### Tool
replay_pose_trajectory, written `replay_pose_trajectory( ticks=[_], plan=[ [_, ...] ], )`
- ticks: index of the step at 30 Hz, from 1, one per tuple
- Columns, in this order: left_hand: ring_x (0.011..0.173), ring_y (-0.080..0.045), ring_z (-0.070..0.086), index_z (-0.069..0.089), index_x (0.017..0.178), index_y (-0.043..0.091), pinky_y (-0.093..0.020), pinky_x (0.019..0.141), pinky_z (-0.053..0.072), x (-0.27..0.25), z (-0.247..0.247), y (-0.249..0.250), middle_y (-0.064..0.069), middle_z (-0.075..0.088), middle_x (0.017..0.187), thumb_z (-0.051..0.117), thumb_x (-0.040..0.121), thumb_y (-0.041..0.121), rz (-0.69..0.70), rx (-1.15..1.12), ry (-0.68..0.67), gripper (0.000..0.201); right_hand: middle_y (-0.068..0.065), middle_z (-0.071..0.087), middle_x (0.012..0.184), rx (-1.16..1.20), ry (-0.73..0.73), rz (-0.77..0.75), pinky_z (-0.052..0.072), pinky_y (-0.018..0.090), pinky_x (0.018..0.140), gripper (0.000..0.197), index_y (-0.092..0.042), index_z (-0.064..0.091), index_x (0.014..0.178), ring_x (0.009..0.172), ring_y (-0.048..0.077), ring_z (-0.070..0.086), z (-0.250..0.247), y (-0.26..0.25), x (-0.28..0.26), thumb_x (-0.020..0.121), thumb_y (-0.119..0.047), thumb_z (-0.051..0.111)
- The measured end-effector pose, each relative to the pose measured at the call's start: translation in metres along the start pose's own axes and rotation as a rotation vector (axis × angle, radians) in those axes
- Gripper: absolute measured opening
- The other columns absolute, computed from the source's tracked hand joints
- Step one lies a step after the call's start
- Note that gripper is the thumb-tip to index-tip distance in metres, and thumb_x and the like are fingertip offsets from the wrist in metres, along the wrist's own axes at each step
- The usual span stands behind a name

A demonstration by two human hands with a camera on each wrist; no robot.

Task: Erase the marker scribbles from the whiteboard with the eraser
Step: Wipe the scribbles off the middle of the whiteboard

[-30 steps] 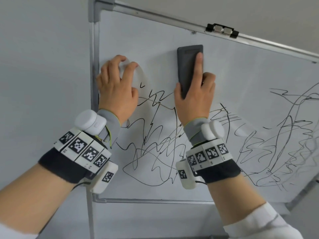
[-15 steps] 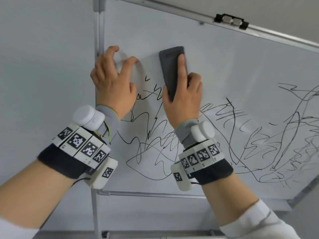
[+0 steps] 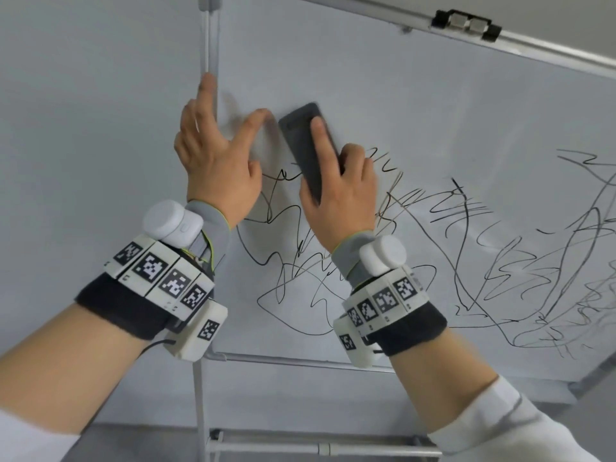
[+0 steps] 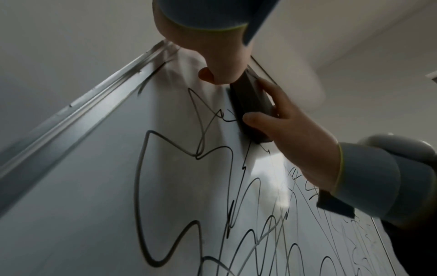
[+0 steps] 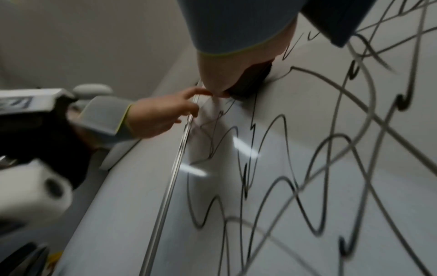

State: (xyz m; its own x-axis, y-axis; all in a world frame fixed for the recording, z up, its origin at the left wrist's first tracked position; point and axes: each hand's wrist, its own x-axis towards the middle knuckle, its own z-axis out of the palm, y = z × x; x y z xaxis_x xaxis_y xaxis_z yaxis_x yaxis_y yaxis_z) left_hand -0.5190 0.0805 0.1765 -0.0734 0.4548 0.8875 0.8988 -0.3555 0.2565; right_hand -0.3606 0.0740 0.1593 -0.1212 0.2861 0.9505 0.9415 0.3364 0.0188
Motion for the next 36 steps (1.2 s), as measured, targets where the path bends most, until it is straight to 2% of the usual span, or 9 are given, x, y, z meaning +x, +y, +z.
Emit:
replay_pose_trajectory(
  ticks=[4,10,17,20,24,27,29,31,36],
  plan=[
    [0.133,-0.035,0.026,0.047,0.128,0.031,-0.047,0.105,0.021,-0.003,-0.001,-0.003,-0.016,0.007,0.153,0.047,0.074,0.000,0.000,-0.044,-0.050,0.061,0.015,0.053,0.097,-0.046,-0.112,-0.061,0.042,0.038,0.065,0.069,-0.028,0.033,0.139,0.074,0.030,0.045,0.006,-0.005,-0.025,0.077,-0.027,0.062],
    [0.126,-0.040,0.034,0.047,0.127,0.021,-0.049,0.099,0.028,-0.008,0.001,-0.005,-0.021,0.012,0.151,0.044,0.071,0.000,-0.014,-0.068,-0.018,0.060,0.016,0.052,0.095,0.001,0.019,0.058,0.045,0.038,0.068,0.067,-0.017,0.045,0.139,0.074,0.033,0.047,-0.007,0.002,0.009,0.074,-0.025,0.061],
    [0.131,-0.041,0.029,0.046,0.124,0.007,-0.048,0.101,0.029,-0.007,0.006,-0.007,-0.028,0.007,0.150,0.045,0.075,-0.007,-0.080,-0.136,-0.059,0.050,0.016,0.053,0.099,-0.008,-0.121,-0.052,0.043,0.038,0.069,0.067,-0.025,0.041,0.138,0.076,0.030,0.046,0.009,-0.007,-0.033,0.075,-0.025,0.064],
    [0.127,-0.043,0.033,0.046,0.121,0.004,-0.048,0.097,0.031,-0.009,0.007,-0.009,-0.029,0.007,0.150,0.045,0.074,-0.009,-0.079,-0.136,-0.065,0.049,0.016,0.053,0.097,0.021,-0.062,-0.025,0.045,0.039,0.069,0.063,-0.023,0.044,0.137,0.075,0.031,0.046,0.005,-0.004,-0.022,0.077,-0.025,0.062],
    [0.126,-0.037,0.038,0.046,0.118,0.008,-0.047,0.089,0.036,-0.013,0.006,-0.009,-0.022,0.005,0.152,0.040,0.074,-0.012,-0.094,-0.149,-0.061,0.049,0.016,0.051,0.097,0.055,-0.012,0.037,0.047,0.040,0.069,0.065,-0.019,0.039,0.140,0.074,0.032,0.046,0.006,-0.002,-0.006,0.077,-0.027,0.055],
    [0.127,-0.035,0.037,0.040,0.116,0.018,-0.049,0.086,0.042,-0.013,0.008,-0.014,-0.016,0.002,0.154,0.036,0.074,-0.015,-0.084,-0.204,-0.075,0.054,0.017,0.052,0.097,0.059,-0.064,-0.021,0.046,0.039,0.067,0.064,-0.023,0.037,0.138,0.074,0.031,0.046,0.016,-0.010,-0.027,0.077,-0.025,0.056],
    [0.129,-0.036,0.033,0.036,0.113,0.021,-0.047,0.091,0.043,-0.013,0.010,-0.017,-0.017,0.001,0.154,0.036,0.073,-0.018,-0.052,-0.264,-0.075,0.056,0.017,0.052,0.100,0.051,-0.157,-0.074,0.045,0.040,0.067,0.065,-0.026,0.032,0.139,0.075,0.030,0.045,0.023,-0.015,-0.045,0.077,-0.025,0.053],
    [0.132,-0.033,0.028,0.041,0.116,0.013,-0.045,0.096,0.041,-0.014,0.011,-0.017,-0.019,0.001,0.154,0.035,0.072,-0.021,-0.035,-0.313,-0.076,0.056,0.016,0.052,0.101,0.035,-0.199,-0.091,0.045,0.040,0.068,0.066,-0.028,0.030,0.139,0.077,0.030,0.045,0.024,-0.014,-0.050,0.077,-0.026,0.052],
    [0.137,-0.027,0.025,0.040,0.123,0.007,-0.041,0.096,0.041,-0.017,0.010,-0.020,-0.016,0.001,0.155,0.028,0.076,-0.019,-0.091,-0.393,-0.081,0.055,0.016,0.053,0.097,0.057,-0.028,-0.041,0.045,0.039,0.066,0.059,-0.022,0.044,0.137,0.074,0.031,0.046,0.020,-0.012,-0.024,0.079,-0.024,0.057]
  ],
)
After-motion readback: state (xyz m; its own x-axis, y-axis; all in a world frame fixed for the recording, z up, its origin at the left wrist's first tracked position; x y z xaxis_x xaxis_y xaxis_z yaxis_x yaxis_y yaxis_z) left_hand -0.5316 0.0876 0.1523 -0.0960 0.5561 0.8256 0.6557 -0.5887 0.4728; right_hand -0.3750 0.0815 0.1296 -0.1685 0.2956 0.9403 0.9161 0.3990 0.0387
